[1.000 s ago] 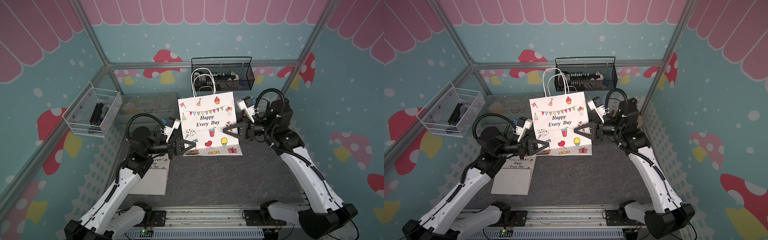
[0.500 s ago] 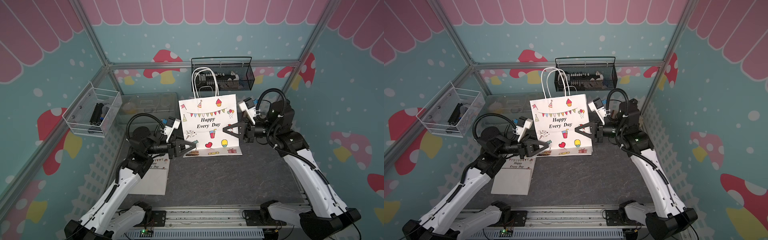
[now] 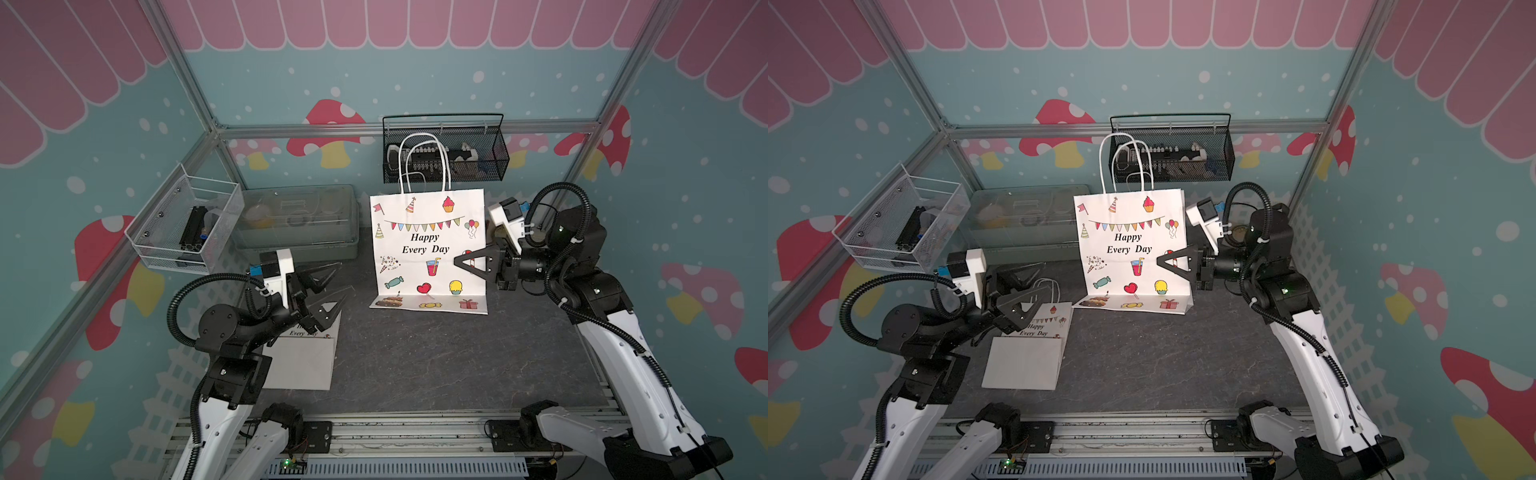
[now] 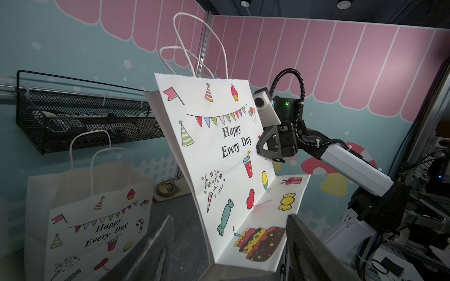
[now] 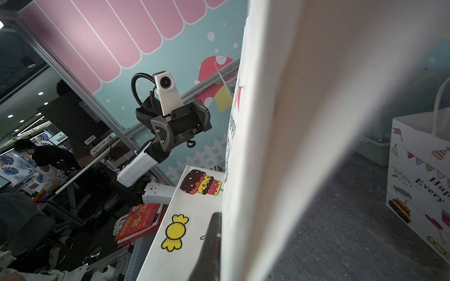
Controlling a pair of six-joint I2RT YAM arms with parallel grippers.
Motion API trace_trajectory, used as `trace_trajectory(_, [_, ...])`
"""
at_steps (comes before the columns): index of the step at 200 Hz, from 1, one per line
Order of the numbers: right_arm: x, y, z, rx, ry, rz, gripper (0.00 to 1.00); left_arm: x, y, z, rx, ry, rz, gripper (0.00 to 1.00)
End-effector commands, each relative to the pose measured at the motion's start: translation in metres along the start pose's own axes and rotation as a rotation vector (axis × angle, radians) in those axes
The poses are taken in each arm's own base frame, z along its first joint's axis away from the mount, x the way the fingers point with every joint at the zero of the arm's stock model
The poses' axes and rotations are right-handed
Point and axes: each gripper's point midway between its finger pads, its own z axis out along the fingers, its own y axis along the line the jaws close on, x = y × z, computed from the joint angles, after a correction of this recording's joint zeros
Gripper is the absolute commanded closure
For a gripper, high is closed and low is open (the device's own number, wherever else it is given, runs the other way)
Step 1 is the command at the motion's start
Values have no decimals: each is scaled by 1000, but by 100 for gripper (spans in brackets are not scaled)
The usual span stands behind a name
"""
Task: Put away the paper bag
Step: Press the paper bag.
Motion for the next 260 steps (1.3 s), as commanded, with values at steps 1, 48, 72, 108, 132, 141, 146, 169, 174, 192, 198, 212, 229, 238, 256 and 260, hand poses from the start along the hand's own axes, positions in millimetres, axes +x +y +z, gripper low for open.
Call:
trace_trajectory(1, [-4, -6, -10, 39, -26, 8, 100, 6, 0, 1, 39, -13, 24, 26])
trace_trajectory(48, [-23, -25, -33, 113, -84, 74, 100, 17, -16, 1, 155, 27, 33, 23])
trace_trajectory(72, [-27, -28, -35, 107, -110, 93, 100, 26, -16, 3, 181, 61, 21, 23])
trace_trajectory(108, [-34, -24, -35, 71, -132, 105, 100, 39, -7, 10, 170, 91, 7, 22])
trace_trajectory(132, [-39, -21, -34, 35, -142, 117, 100, 41, -6, 16, 182, 86, -2, 22])
trace_trajectory(141, [-41, -20, -34, 23, -147, 121, 100, 43, -6, 19, 187, 91, -6, 22])
trace_trajectory(146, [-41, -19, -34, 16, -151, 124, 100, 44, -6, 21, 186, 93, -6, 22])
trace_trajectory(169, [-40, -20, -33, -8, -158, 140, 100, 48, 0, 28, 165, 101, -11, 21])
trace_trajectory(174, [-38, -19, -33, -10, -156, 142, 100, 47, 1, 29, 156, 97, -12, 21])
trace_trajectory(192, [-31, -23, -30, -12, -149, 163, 100, 45, 3, 34, 149, 88, -19, 21])
trace_trajectory(198, [-28, -23, -29, -15, -145, 170, 100, 46, 3, 36, 155, 88, -25, 20])
trace_trajectory(212, [-23, -22, -26, -24, -136, 180, 100, 45, 1, 41, 167, 85, -32, 20])
trace_trajectory(229, [-16, -20, -23, -35, -127, 193, 100, 46, -4, 47, 190, 88, -37, 19])
trace_trajectory(238, [-13, -19, -22, -42, -123, 201, 100, 47, -3, 49, 191, 91, -34, 18])
trace_trajectory(256, [-9, -14, -19, -66, -115, 208, 100, 52, -10, 55, 217, 108, -40, 4])
trace_trajectory(260, [-9, -13, -18, -73, -114, 206, 100, 53, -10, 55, 217, 110, -40, 3])
